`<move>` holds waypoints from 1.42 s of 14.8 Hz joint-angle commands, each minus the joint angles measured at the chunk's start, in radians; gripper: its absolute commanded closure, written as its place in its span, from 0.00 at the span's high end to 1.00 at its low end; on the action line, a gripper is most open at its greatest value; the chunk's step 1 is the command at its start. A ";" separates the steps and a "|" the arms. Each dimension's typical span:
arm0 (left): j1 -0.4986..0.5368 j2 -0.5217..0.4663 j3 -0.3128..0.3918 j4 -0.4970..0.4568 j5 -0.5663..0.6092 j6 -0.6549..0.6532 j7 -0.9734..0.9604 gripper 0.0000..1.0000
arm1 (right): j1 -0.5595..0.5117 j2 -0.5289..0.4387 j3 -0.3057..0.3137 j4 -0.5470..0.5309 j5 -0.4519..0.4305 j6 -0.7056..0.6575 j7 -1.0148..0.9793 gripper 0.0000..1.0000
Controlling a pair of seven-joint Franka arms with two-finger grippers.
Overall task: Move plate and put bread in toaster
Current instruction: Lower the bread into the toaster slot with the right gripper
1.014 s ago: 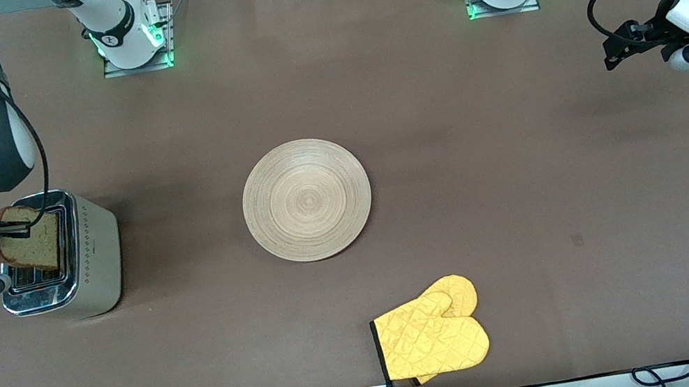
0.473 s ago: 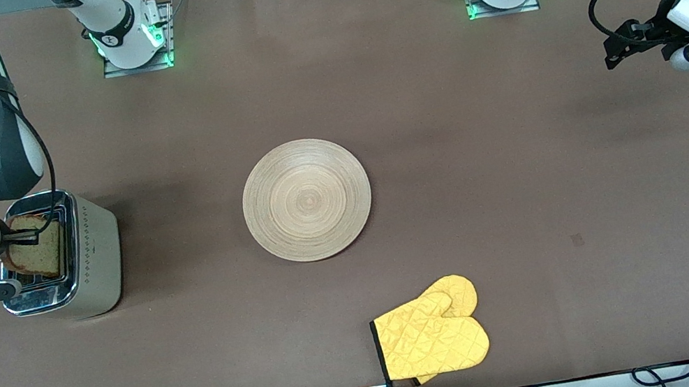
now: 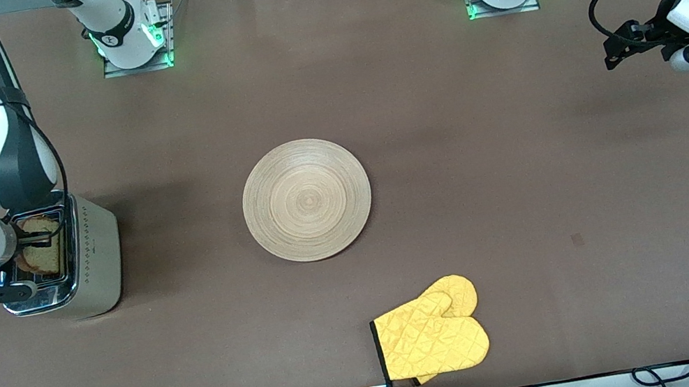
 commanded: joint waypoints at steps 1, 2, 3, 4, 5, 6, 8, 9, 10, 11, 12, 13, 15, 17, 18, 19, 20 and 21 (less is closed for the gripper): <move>-0.004 0.012 0.011 0.029 -0.024 -0.024 -0.003 1.00 | -0.010 -0.026 0.007 -0.014 0.049 0.005 -0.015 1.00; -0.004 0.012 0.011 0.029 -0.026 -0.024 -0.003 1.00 | -0.007 -0.033 0.007 0.005 0.050 0.005 -0.015 1.00; -0.004 0.012 0.011 0.029 -0.026 -0.024 -0.003 1.00 | -0.008 -0.041 0.007 0.035 0.060 0.005 -0.017 1.00; -0.004 0.012 0.011 0.029 -0.026 -0.024 -0.003 1.00 | -0.010 -0.049 0.007 0.066 0.095 0.005 -0.018 1.00; -0.004 0.012 0.013 0.029 -0.026 -0.024 -0.003 1.00 | -0.011 -0.050 0.004 0.089 0.145 0.005 -0.020 1.00; -0.004 0.012 0.013 0.029 -0.026 -0.024 -0.003 1.00 | -0.011 -0.052 -0.001 0.120 0.205 0.004 -0.024 1.00; -0.004 0.013 0.013 0.029 -0.026 -0.022 -0.003 1.00 | -0.011 -0.053 0.002 0.178 0.241 0.004 -0.064 1.00; -0.004 0.013 0.013 0.029 -0.026 -0.022 -0.003 1.00 | -0.013 -0.053 -0.001 0.189 0.247 0.005 -0.069 1.00; -0.002 0.013 0.014 0.029 -0.026 -0.022 -0.003 1.00 | -0.014 -0.055 -0.003 0.192 0.260 0.005 -0.070 1.00; -0.002 0.013 0.014 0.029 -0.026 -0.022 -0.003 1.00 | -0.011 -0.061 -0.003 0.195 0.280 0.004 -0.070 1.00; -0.001 0.015 0.014 0.029 -0.026 -0.022 -0.003 1.00 | -0.010 -0.081 0.005 0.195 0.285 0.004 -0.075 1.00; 0.004 0.013 0.014 0.029 -0.027 -0.022 -0.003 1.00 | -0.008 -0.095 0.007 0.195 0.285 0.004 -0.075 1.00; 0.007 0.016 0.014 0.029 -0.027 -0.022 -0.003 1.00 | -0.010 -0.098 0.008 0.195 0.288 0.007 -0.096 1.00; 0.008 0.016 0.014 0.029 -0.027 -0.022 -0.003 1.00 | -0.019 -0.103 0.004 0.195 0.319 0.019 -0.106 1.00; 0.008 0.016 0.014 0.029 -0.027 -0.022 -0.003 1.00 | -0.045 -0.116 0.008 0.194 0.364 0.022 -0.107 1.00; 0.008 0.016 0.014 0.029 -0.027 -0.022 -0.003 1.00 | -0.082 -0.125 0.022 0.192 0.391 0.027 -0.116 1.00; 0.008 0.016 0.014 0.029 -0.027 -0.022 -0.003 1.00 | -0.109 -0.138 0.054 0.187 0.386 0.033 -0.138 1.00; 0.008 0.016 0.014 0.029 -0.027 -0.022 -0.003 1.00 | -0.141 -0.142 0.081 0.184 0.376 0.045 -0.147 1.00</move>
